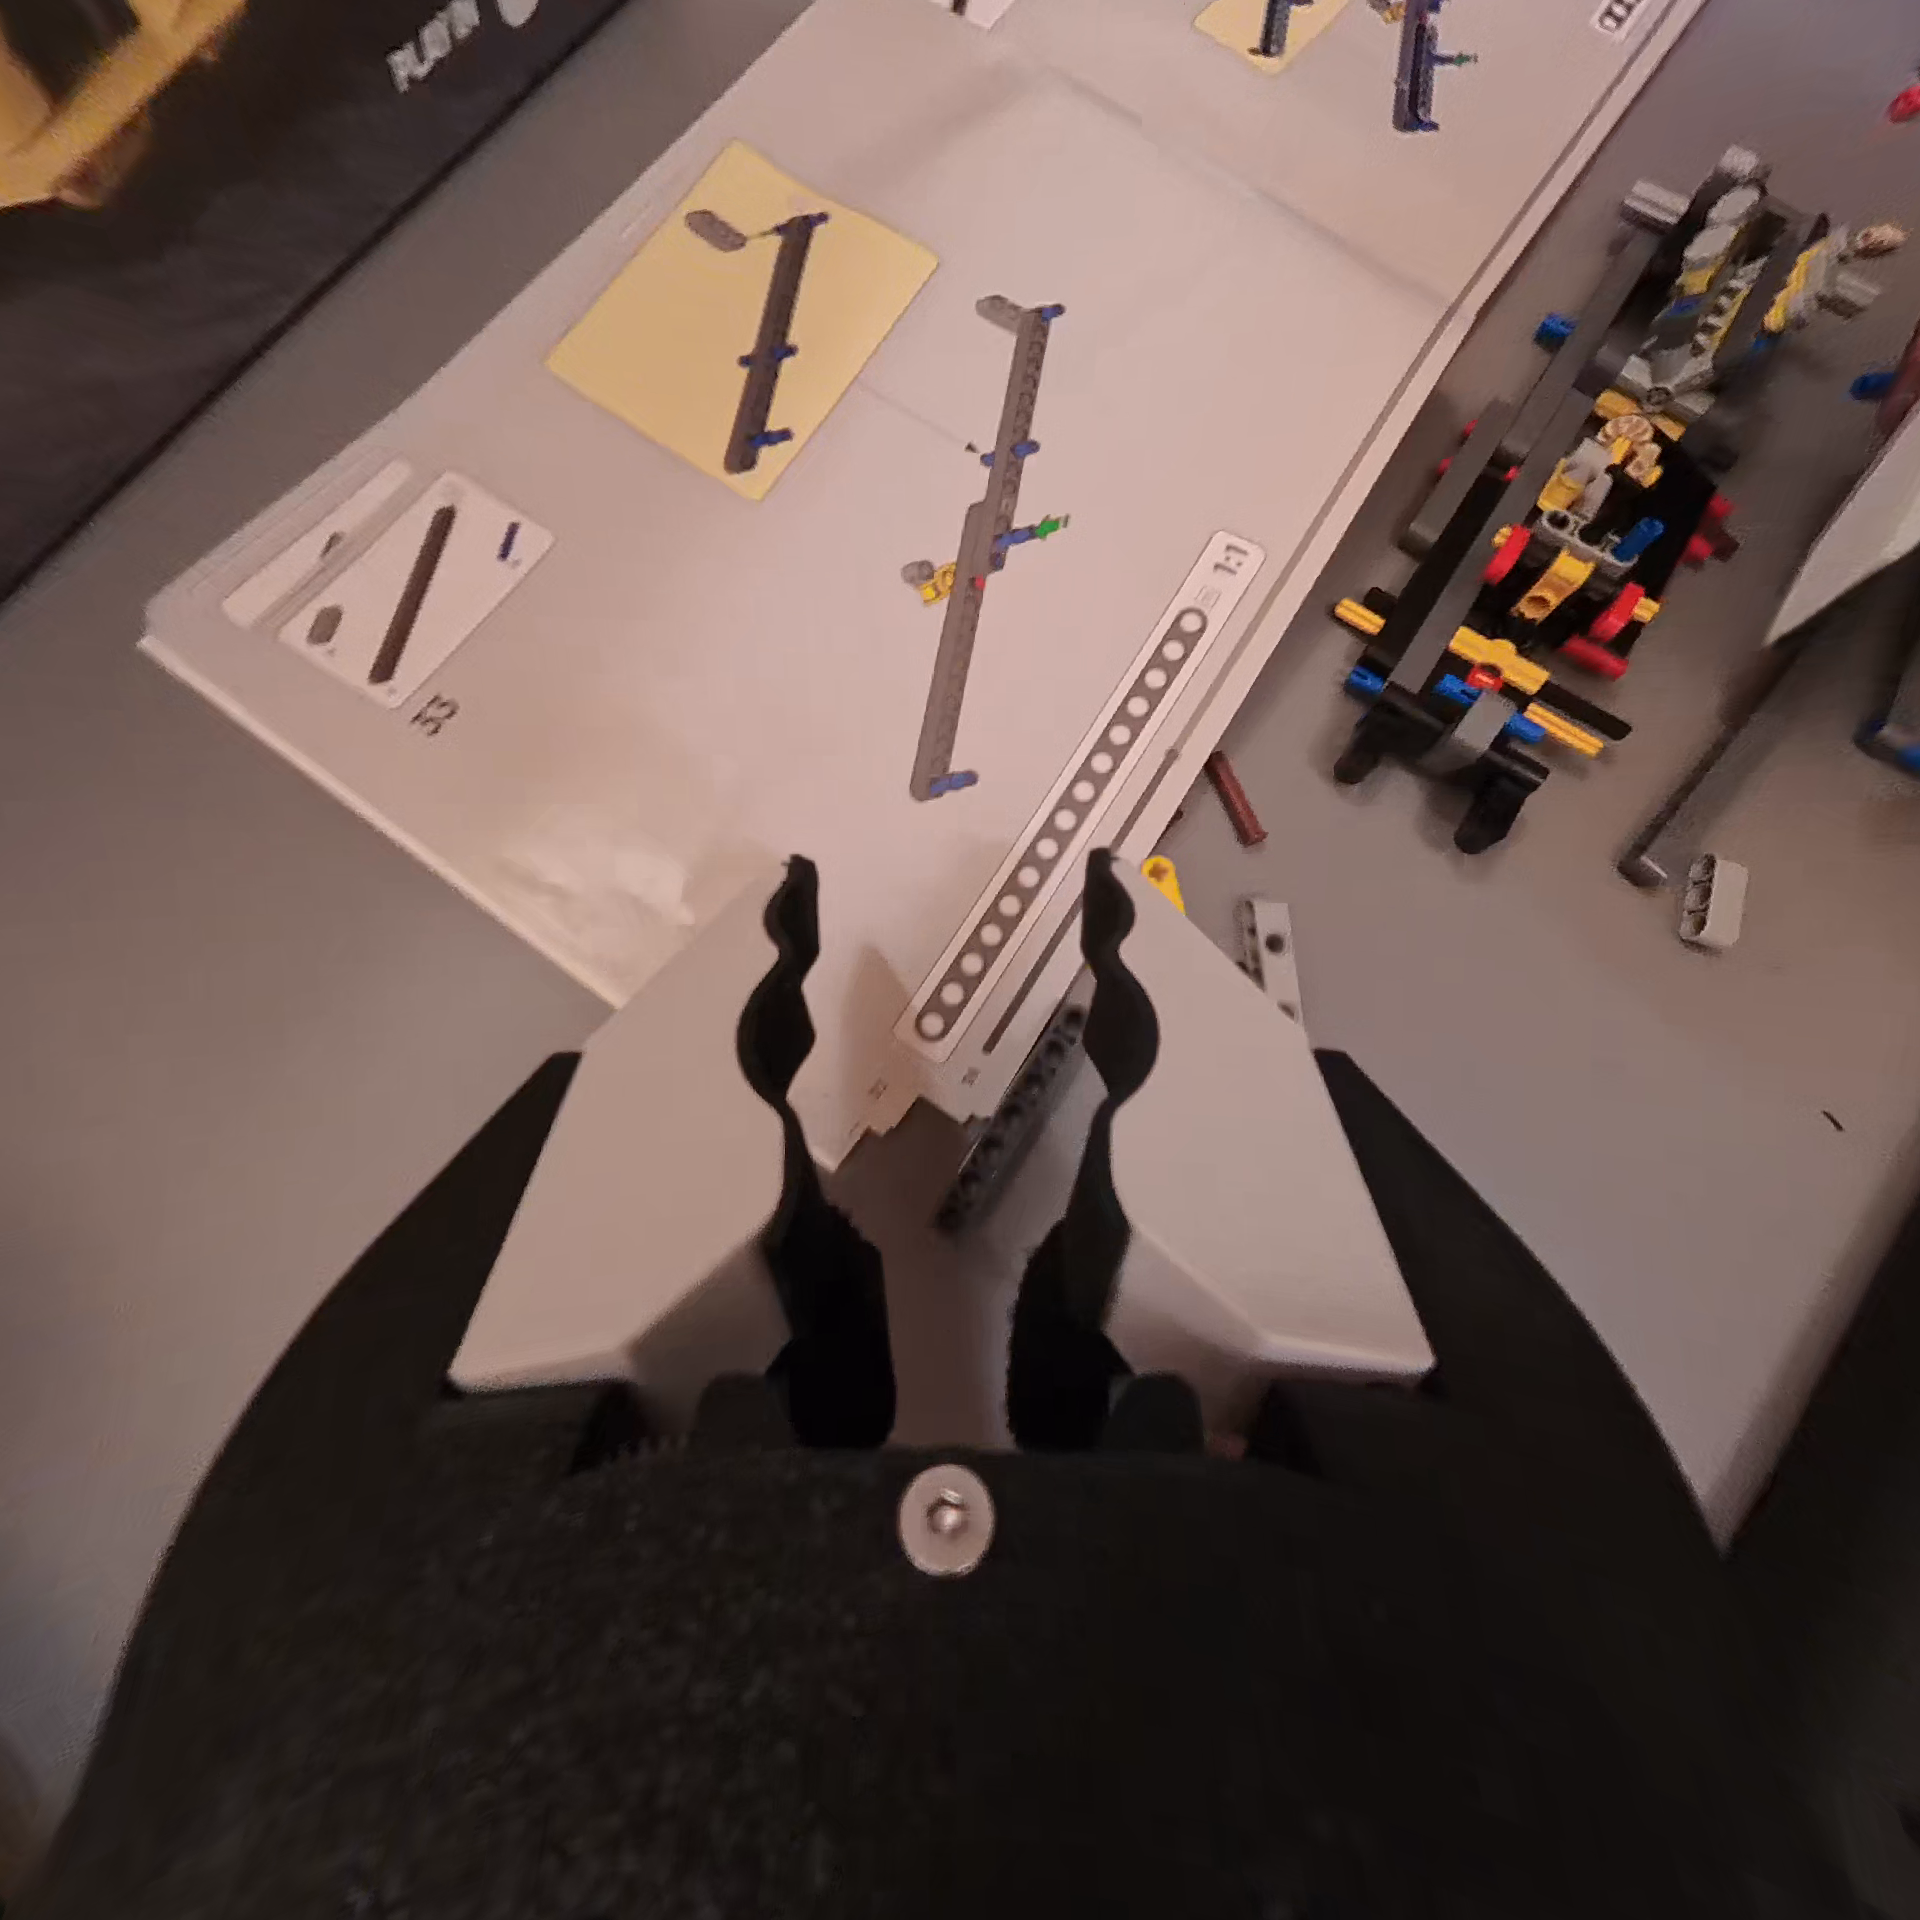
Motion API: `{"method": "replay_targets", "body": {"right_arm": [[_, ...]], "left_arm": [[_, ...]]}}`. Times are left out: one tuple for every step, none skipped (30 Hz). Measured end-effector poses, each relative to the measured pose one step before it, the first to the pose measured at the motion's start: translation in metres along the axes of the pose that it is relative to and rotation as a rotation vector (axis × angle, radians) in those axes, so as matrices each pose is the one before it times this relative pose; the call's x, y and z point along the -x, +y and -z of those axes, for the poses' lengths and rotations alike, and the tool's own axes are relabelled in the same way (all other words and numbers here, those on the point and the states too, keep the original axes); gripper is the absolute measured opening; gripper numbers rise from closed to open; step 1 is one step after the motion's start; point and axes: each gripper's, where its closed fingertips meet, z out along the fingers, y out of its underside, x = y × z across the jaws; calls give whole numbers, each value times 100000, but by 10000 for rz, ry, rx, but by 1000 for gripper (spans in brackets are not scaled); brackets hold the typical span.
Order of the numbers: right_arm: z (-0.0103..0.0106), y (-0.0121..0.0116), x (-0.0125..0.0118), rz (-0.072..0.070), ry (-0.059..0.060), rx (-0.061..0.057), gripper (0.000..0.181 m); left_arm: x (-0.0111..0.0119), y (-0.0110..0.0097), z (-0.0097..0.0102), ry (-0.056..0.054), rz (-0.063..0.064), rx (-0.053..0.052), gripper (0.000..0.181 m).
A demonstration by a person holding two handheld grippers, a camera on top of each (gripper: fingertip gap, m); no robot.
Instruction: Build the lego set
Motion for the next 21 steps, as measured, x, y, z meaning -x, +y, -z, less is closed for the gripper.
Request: {"method": "replay_targets", "body": {"right_arm": [[903, -1310, -898, 38, 317, -593, 37], [785, -1309, -1806, 65, 792, -484, 36], [391, -958, -2028, 92, 834, -202, 34], [-157, -585, -2017, 184, 780, 6, 31], [-641, -20, -2052, 202, 813, 258, 32], [-987, 288, -1094, 229, 307, 425, 34], [-1008, 112, -409, 173, -13, 363, 38], [-896, -86, -232, 215, 7, 268, 40], [-778, -234, -118, 343, 85, 161, 40], [-657, -265, -187, 455, 236, 149, 36], [-621, -209, 55, 550, 179, 196, 33], [-580, -190, 62, 547, 213, 231, 30], [-493, -204, -151, 482, 350, 188, 26], [-390, -253, 74, 435, 176, 91, 20], [-233, -300, 77, 309, 97, -11, 14], [-28, -260, 48, 93, 41, -70, 9], [218, -328, -77, -116, 66, -215, 5], [366, -239, -141, -219, 42, -274, 3], [388, -30, -148, -293, -15, -217, 3], [411, 61, -124, -353, -94, -219, 2], [502, -46, -256, -505, -66, -332, 0]], "left_arm": [[285, 156, 393, -118, 175, -165, 49], [224, -1, 326, -85, 205, -178, 47], [143, -115, 243, -47, 216, -178, 46], [74, -164, 177, -30, 160, -152, 46], [43, -131, 106, -41, 84, -100, 45], [60, -90, 60, -61, 39, -43, 45], [102, -5, 48, -88, 33, 26, 44], [189, 39, 53, -126, 32, 51, 44], [238, 43, 85, -139, 44, 46, 44], [262, 0, 125, -132, 84, 10, 43], [200, -99, 157, -71, 125, -57, 43], [62, -156, 159, 27, 145, -107, 43], [-33, -180, 154, 92, 125, -126, 43], [-38, -168, 162, 85, 100, -120, 43], [27, -142, 148, 35, 76, -90, 43], [66, -112, 162, -15, 46, -65, 42], [74, -57, 173, -26, 9, -33, 42], [83, -37, 178, -34, 5, -15, 42], [116, -40, 173, -36, 46, -28, 42], [122, -41, 155, -5, 109, -31, 41], [123, -85, 145, 38, 201, -48, 41]]}}
